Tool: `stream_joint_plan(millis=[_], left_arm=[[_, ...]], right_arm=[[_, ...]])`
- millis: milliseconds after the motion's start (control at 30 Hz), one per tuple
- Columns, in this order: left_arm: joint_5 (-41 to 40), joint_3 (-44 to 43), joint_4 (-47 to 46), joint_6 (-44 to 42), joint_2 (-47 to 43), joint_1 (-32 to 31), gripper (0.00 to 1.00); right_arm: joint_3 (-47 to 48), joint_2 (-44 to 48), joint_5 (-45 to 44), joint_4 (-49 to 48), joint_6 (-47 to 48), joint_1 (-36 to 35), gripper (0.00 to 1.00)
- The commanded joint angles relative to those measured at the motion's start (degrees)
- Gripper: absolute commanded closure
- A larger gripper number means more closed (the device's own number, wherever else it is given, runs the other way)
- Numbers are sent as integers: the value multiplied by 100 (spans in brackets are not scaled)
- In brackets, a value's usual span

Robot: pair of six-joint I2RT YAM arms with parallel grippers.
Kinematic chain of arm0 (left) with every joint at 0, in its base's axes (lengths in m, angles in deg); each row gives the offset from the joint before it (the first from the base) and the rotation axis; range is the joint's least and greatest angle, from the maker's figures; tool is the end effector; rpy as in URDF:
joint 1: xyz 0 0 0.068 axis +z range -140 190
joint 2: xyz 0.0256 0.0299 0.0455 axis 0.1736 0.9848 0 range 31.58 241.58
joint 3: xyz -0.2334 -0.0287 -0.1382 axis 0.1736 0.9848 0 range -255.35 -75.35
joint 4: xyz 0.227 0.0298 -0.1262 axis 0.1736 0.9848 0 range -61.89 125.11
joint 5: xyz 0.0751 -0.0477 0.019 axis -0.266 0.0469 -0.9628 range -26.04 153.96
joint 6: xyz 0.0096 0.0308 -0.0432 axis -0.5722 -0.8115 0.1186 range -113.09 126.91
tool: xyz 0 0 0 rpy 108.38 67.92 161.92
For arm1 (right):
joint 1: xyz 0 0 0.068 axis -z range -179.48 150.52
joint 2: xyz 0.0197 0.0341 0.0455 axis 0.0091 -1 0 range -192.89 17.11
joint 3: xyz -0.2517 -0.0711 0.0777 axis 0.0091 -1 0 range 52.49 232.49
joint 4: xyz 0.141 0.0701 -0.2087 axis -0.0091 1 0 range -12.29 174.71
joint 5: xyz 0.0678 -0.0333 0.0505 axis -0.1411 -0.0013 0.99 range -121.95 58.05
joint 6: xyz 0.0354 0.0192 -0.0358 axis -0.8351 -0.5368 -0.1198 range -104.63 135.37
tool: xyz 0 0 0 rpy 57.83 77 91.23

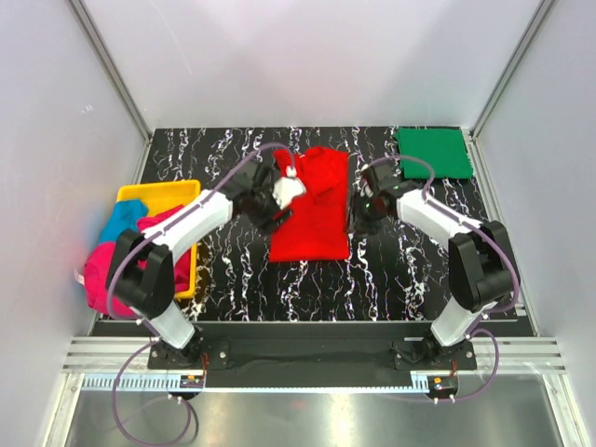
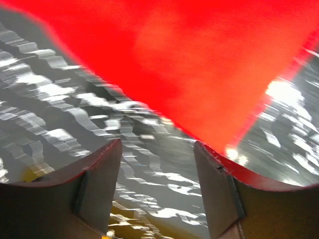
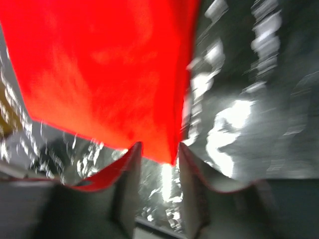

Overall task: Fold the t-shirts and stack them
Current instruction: Fold the tshirt

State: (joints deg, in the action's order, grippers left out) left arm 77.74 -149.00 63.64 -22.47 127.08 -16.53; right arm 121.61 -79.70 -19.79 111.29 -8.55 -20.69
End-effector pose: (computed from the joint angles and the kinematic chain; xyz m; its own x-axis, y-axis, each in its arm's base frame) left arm 0.3126 -0.1656 0.2492 -0.3876 0.7260 -0.5681 0.8478 0.5227 0.0895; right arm 0.3221 0.1331 0.2196 -0.9289 0.0647 -0.3645 -0.0782 0.9282 0.3638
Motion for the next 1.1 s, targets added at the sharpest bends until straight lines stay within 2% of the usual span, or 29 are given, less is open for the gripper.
stream_joint_plan(millis=[0,33,67,167,233,300,433,667,733,833,967,1000,1067], left_arm=[[546,439,77,-392,-322,-494,36],[642,439,25,-288,-270,-538,37],[931,361,-19,-209,-217,-564,41],[1381,316,-466,195,12,-547,44],[1356,360,-913,415,230,-547,44],[1102,474,-1117,425,389,-556,44],[574,387,-795,259,908,-556,44],[-356,675,-705,-198,874,-643,41],[-429,764,-635,-356,777,-731,38],[-52,878,-451,-532,295,-889,33],[-6,1202,-468,-919,-444,-1214,15],[-94,1308,-520,-1033,-567,-1284,14],[-523,1606,-731,-1297,-533,-1452,13]], right_arm=[[-434,409,434,-781,-463,-488,60],[-504,383,888,-1053,-612,-533,65],[-549,322,1102,-1534,-1049,-542,74],[-645,-100,1577,-2195,-1666,-533,90],[-830,-346,1754,-2461,-1843,-542,91],[-822,-592,1658,-2331,-1748,-542,93],[-751,-839,1088,-1610,-1291,-533,98],[-1076,-620,726,-1197,-975,-331,98],[-1068,-497,665,-1135,-860,-349,98],[-989,-41,455,-898,-535,-340,94],[-1093,417,146,-467,-403,-331,76],[-1216,427,146,-467,-420,-340,68],[-1357,383,199,-589,-516,-340,61]])
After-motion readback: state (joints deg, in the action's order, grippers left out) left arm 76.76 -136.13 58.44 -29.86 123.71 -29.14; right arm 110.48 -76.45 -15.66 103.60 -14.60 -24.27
